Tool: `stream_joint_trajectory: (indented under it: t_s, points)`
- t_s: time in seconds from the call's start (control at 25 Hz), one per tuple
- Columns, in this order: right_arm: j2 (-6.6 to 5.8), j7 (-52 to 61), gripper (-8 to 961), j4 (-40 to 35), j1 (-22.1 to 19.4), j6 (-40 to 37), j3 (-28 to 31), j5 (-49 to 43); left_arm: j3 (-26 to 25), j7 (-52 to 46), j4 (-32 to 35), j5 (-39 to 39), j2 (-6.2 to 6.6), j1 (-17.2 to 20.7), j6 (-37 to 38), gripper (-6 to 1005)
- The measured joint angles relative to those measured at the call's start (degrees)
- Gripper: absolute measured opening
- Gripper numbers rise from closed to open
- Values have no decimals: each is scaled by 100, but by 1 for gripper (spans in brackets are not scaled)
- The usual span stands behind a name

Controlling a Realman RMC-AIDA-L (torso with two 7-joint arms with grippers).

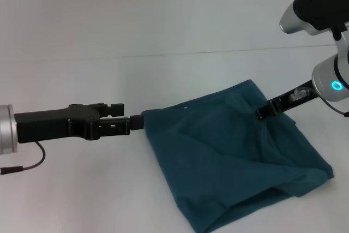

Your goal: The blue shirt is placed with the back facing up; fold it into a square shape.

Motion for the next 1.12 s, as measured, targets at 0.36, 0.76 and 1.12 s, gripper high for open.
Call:
stream_joint_trajectory:
  t_s: [0.36,0.76,1.12]
  points:
    - [0,-77,650,568,-39,469,0,151,0,7,-9,0,-11,-9,-21,874]
    - [6,-310,645,1029,-46,871,1,437,0,-11,-9,0,-16,8,-18,874]
    - [14,-428,618,1160,-48,1004,10,500,0,-32,-9,0,-19,1,-16,874]
